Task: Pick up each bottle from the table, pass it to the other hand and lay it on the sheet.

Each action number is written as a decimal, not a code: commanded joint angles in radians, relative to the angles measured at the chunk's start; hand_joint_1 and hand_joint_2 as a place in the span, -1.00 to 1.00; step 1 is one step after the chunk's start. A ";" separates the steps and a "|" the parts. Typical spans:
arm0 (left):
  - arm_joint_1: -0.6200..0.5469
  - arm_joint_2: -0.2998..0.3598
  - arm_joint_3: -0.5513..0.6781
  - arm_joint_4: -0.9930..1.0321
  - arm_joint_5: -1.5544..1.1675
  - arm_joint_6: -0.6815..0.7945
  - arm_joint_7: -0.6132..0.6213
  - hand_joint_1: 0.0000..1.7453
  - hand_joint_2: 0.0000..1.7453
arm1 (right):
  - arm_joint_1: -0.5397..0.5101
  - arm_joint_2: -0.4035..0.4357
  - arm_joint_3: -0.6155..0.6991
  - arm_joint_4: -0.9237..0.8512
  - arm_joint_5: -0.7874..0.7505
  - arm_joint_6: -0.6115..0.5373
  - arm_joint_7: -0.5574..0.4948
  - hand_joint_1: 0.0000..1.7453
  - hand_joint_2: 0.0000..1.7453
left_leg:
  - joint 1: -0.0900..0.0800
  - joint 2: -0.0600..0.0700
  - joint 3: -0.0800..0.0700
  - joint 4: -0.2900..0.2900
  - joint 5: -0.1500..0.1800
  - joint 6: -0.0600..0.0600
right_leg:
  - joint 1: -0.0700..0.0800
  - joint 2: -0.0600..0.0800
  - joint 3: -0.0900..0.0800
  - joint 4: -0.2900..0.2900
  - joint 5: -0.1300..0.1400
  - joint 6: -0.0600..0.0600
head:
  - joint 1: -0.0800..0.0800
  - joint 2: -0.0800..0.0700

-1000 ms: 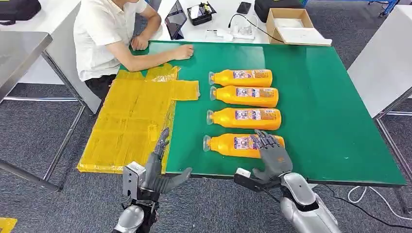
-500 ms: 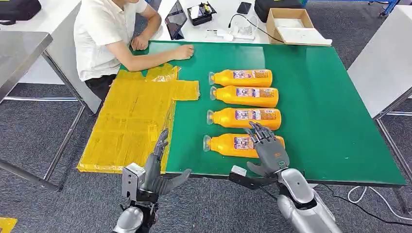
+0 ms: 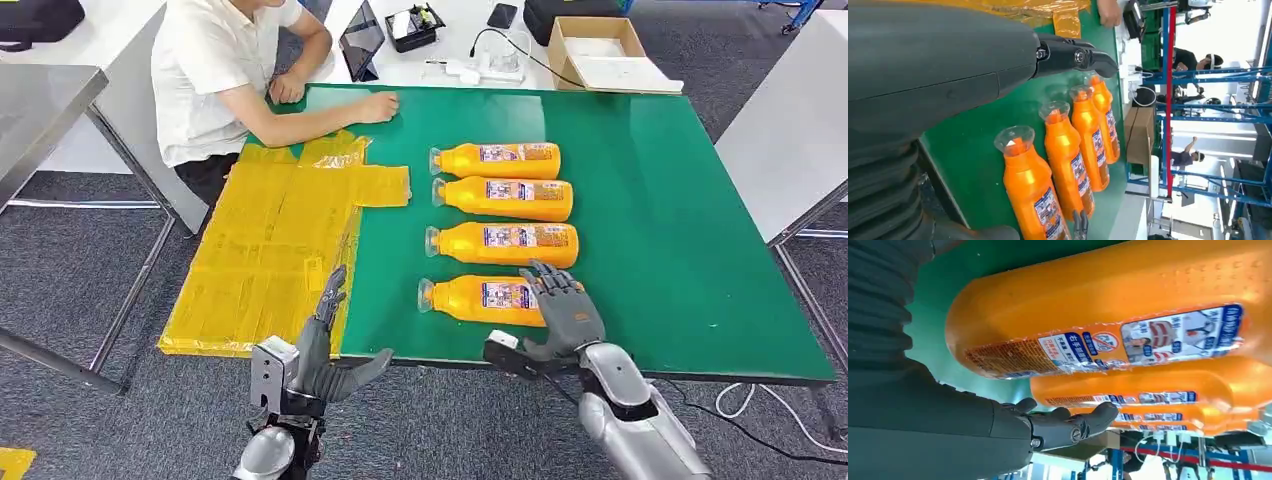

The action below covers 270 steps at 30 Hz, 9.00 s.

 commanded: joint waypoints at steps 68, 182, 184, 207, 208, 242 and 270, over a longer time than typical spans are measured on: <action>-0.008 -0.008 0.018 -0.012 0.314 -0.151 -0.022 -1.00 1.00 | -0.029 0.123 -0.415 0.227 -0.616 0.146 -0.332 1.00 1.00 | 0.001 0.001 0.005 0.001 0.001 0.000 | 0.002 0.001 0.006 -0.001 0.002 -0.001 | 0.000 0.000; -0.290 0.092 0.309 0.158 -0.845 0.416 0.335 1.00 1.00 | 0.283 0.317 -0.121 -0.319 -0.808 0.293 -0.501 -1.00 -1.00 | 0.003 0.001 -0.003 0.001 0.003 -0.001 | 0.003 0.001 -0.002 -0.001 0.004 -0.004 | 0.000 0.000; -0.351 0.118 0.329 0.280 -0.899 0.394 0.373 1.00 1.00 | 0.281 0.322 -0.124 -0.307 -0.810 0.295 -0.501 -1.00 -1.00 | 0.001 0.001 -0.003 0.000 0.004 0.000 | 0.001 0.000 -0.003 -0.001 0.004 -0.003 | 0.000 0.000; -0.680 0.178 0.320 0.894 -1.169 0.216 0.560 1.00 1.00 | 0.229 0.322 -0.093 -0.209 -0.831 0.359 -0.481 -1.00 -1.00 | 0.004 0.002 -0.004 0.001 0.006 -0.002 | 0.004 0.002 -0.002 -0.001 0.005 -0.004 | 0.000 0.000; -0.681 0.177 0.321 0.905 -1.170 0.203 0.558 1.00 1.00 | 0.227 0.321 -0.090 -0.200 -0.822 0.350 -0.479 -1.00 -1.00 | 0.004 0.003 -0.004 0.002 0.005 -0.002 | 0.004 0.002 -0.002 -0.001 0.006 -0.004 | 0.000 0.000; -0.566 0.149 0.335 0.643 -0.537 -0.161 0.137 -1.00 1.00 | 0.211 0.345 -0.142 -0.072 -0.837 0.233 -0.537 -1.00 -1.00 | 0.001 -0.003 0.004 0.001 0.007 0.000 | 0.001 -0.004 0.007 -0.001 0.005 -0.001 | 0.000 0.000; -0.197 0.096 0.097 -0.181 -0.255 0.016 0.089 -1.00 1.00 | 0.242 0.263 -0.208 -0.243 -0.554 0.004 -0.514 -1.00 1.00 | 0.002 -0.001 -0.007 0.002 0.006 0.000 | 0.002 -0.002 -0.005 0.000 0.005 -0.001 | 0.000 0.000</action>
